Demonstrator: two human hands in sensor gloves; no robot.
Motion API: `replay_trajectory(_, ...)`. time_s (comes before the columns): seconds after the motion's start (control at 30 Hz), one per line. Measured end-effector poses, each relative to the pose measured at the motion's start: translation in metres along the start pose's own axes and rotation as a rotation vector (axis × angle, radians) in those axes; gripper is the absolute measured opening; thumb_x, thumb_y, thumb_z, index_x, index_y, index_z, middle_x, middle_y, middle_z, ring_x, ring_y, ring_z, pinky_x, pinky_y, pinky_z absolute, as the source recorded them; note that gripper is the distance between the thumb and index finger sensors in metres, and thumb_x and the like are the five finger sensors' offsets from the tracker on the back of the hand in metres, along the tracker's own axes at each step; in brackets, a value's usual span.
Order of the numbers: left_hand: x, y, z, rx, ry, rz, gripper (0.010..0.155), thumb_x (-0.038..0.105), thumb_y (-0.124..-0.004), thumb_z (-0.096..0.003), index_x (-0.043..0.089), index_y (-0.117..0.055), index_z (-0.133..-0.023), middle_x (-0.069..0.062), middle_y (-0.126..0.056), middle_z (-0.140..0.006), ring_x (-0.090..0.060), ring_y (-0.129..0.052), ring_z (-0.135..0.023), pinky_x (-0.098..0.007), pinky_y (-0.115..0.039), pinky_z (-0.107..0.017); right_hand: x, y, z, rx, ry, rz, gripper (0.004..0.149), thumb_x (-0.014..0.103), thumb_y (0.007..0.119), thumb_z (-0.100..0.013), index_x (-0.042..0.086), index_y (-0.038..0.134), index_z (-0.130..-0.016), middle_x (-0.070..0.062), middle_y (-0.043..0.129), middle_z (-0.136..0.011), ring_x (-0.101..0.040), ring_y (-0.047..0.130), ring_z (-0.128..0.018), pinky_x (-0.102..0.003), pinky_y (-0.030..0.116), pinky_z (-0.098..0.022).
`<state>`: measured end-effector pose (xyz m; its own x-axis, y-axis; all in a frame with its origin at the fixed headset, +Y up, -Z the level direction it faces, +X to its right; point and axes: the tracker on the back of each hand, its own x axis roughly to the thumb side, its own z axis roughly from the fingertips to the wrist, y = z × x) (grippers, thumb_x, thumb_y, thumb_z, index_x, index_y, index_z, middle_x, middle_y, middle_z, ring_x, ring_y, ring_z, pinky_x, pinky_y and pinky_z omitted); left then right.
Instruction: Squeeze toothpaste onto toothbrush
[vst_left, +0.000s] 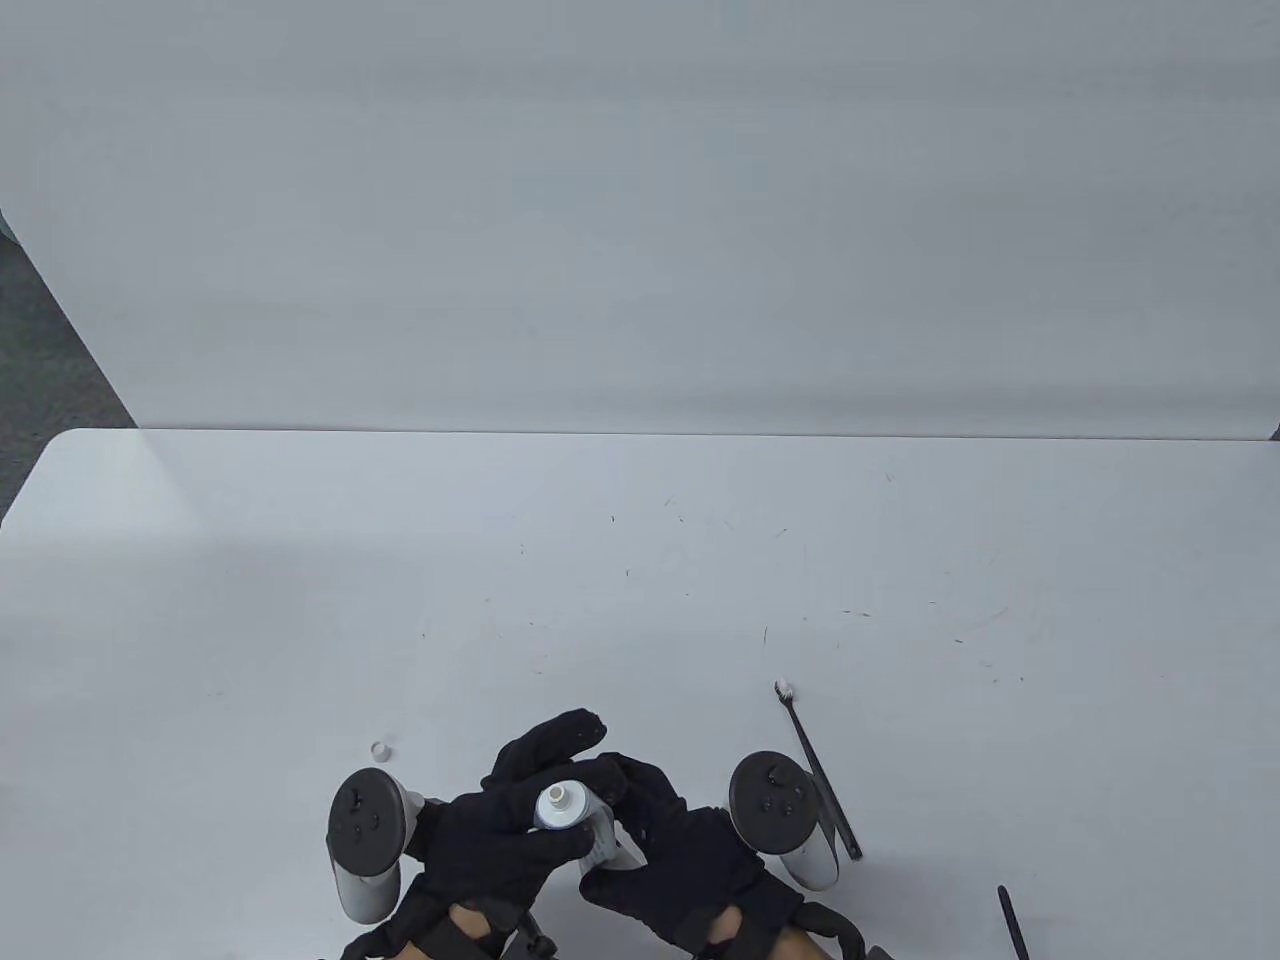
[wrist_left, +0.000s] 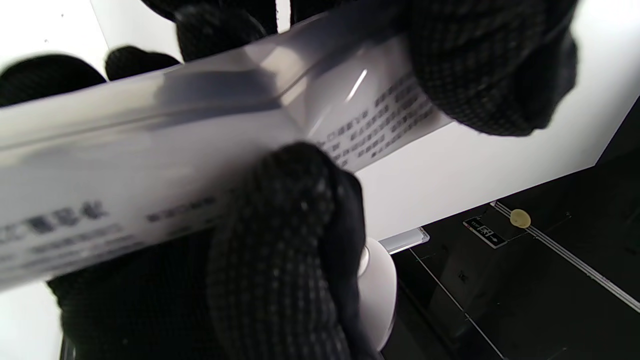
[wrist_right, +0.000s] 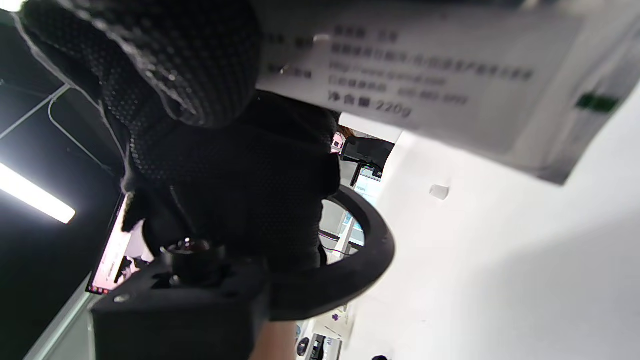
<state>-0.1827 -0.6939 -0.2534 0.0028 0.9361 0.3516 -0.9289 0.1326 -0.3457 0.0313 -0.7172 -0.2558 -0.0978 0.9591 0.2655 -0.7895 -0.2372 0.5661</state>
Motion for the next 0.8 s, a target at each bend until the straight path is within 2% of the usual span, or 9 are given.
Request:
replay_trajectory(0.1, 0.002, 0.000, -0.001, 0.012, 0.001, -0.082, 0.066, 0.055, -0.093, -0.0289, 0.029, -0.090, -0.090, -0.003, -0.064, -0.114, -0.042, -0.056, -0.105, -0.066, -0.050, -0.075, -0.002, -0.002, -0.001, -0.005, -0.010, -0.006, 0.062, 0.032, 0.084, -0.042, 0.007, 0.063, -0.095, -0.022, 0.047, -0.104, -0.051, 0.064, -0.090, -0.080, 0.053, -0.057)
replay_trajectory(0.23, 0.009, 0.007, -0.004, -0.014, 0.018, -0.200, 0.070, 0.053, -0.091, -0.0364, 0.028, -0.076, -0.100, -0.016, -0.053, -0.116, -0.046, -0.050, -0.106, -0.068, -0.048, -0.074, -0.001, -0.011, 0.001, -0.039, 0.002, -0.003, 0.062, 0.030, 0.086, -0.040, 0.006, 0.065, -0.092, -0.022, 0.064, -0.096, -0.049, 0.079, -0.080, -0.072, 0.068, -0.054)
replay_trajectory(0.33, 0.020, 0.032, -0.003, 0.017, 0.025, -0.307, 0.075, 0.056, -0.088, -0.0388, 0.028, -0.065, -0.105, -0.017, -0.046, -0.117, -0.047, -0.047, -0.107, -0.070, -0.046, -0.075, -0.004, -0.026, 0.005, -0.125, 0.008, -0.103, 0.062, 0.032, 0.087, -0.038, 0.008, 0.067, -0.092, -0.022, 0.073, -0.090, -0.049, 0.085, -0.073, -0.067, 0.078, -0.047)
replay_trajectory(0.4, 0.027, 0.056, 0.000, 0.131, 0.036, -0.387, 0.072, 0.055, -0.085, -0.0408, 0.027, -0.065, -0.104, -0.016, -0.050, -0.116, -0.047, -0.050, -0.106, -0.069, -0.048, -0.074, -0.002, -0.037, 0.009, -0.169, -0.001, -0.150, 0.061, 0.031, 0.088, -0.039, 0.011, 0.068, -0.093, -0.020, 0.075, -0.089, -0.048, 0.085, -0.071, -0.068, 0.078, -0.045)
replay_trajectory(0.43, 0.028, 0.071, 0.002, 0.213, 0.059, -0.449, 0.070, 0.054, -0.085, -0.0418, 0.027, -0.067, -0.104, -0.016, -0.052, -0.116, -0.047, -0.052, -0.106, -0.070, -0.049, -0.074, 0.000, -0.042, 0.011, -0.193, -0.011, -0.145, 0.061, 0.031, 0.088, -0.039, 0.013, 0.068, -0.093, -0.019, 0.075, -0.088, -0.048, 0.085, -0.072, -0.068, 0.078, -0.045)
replay_trajectory(0.57, 0.020, 0.108, 0.007, 0.361, 0.203, -0.683, 0.064, 0.050, -0.084, -0.0437, 0.026, -0.070, -0.102, -0.015, -0.058, -0.114, -0.046, -0.060, -0.103, -0.068, -0.055, -0.072, 0.005, -0.053, 0.017, -0.249, -0.020, -0.112, 0.060, 0.029, 0.089, -0.039, 0.023, 0.069, -0.095, -0.015, 0.078, -0.086, -0.049, 0.086, -0.069, -0.068, 0.079, -0.043)
replay_trajectory(0.7, -0.002, 0.134, 0.007, 0.419, 0.425, -0.993, 0.059, 0.044, -0.087, -0.0444, 0.026, -0.075, -0.099, -0.014, -0.066, -0.110, -0.044, -0.072, -0.096, -0.064, -0.063, -0.067, 0.009, -0.056, 0.021, -0.283, -0.017, -0.034, 0.059, 0.029, 0.089, -0.039, 0.023, 0.070, -0.095, -0.015, 0.079, -0.087, -0.049, 0.087, -0.069, -0.068, 0.080, -0.042)
replay_trajectory(0.8, -0.022, 0.141, 0.005, 0.373, 0.528, -1.130, 0.055, 0.041, -0.089, -0.0441, 0.027, -0.079, -0.096, -0.013, -0.072, -0.107, -0.041, -0.080, -0.089, -0.061, -0.069, -0.062, 0.009, -0.055, 0.022, -0.277, -0.013, -0.003, 0.059, 0.028, 0.089, -0.039, 0.021, 0.070, -0.095, -0.016, 0.078, -0.087, -0.050, 0.086, -0.068, -0.067, 0.079, -0.042)
